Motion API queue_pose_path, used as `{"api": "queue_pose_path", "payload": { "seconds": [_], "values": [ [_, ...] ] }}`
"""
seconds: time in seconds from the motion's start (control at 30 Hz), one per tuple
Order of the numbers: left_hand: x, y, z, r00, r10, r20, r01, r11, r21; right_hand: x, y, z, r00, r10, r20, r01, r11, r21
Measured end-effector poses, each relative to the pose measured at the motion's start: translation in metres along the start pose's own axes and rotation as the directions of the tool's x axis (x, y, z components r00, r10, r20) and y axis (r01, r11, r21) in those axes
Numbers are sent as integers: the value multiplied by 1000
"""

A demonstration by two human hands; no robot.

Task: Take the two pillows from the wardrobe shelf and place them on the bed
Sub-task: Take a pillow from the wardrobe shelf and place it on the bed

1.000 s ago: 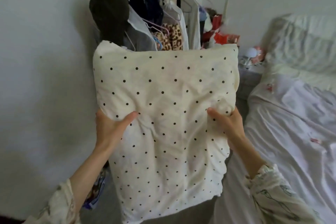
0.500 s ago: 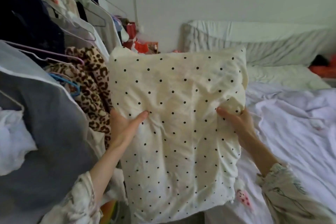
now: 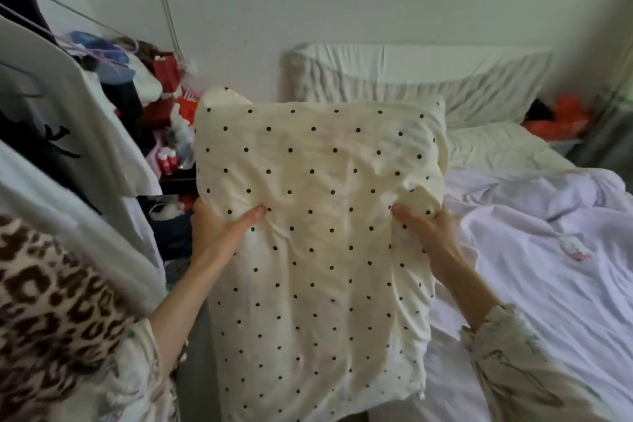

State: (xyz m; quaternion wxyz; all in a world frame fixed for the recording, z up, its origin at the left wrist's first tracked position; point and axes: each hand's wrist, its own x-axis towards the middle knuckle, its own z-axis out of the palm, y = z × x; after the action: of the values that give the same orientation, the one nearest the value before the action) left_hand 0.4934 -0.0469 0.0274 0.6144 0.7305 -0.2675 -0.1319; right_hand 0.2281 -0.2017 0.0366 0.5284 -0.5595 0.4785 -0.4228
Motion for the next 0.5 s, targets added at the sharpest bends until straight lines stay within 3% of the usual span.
{"api": "queue_pose_path", "payload": {
  "seconds": [0.5],
  "values": [
    [305, -13, 113, 998, 22, 66, -22, 1000, -4, 288, -29, 134, 998, 57, 2, -57, 998, 5]
  ]
}}
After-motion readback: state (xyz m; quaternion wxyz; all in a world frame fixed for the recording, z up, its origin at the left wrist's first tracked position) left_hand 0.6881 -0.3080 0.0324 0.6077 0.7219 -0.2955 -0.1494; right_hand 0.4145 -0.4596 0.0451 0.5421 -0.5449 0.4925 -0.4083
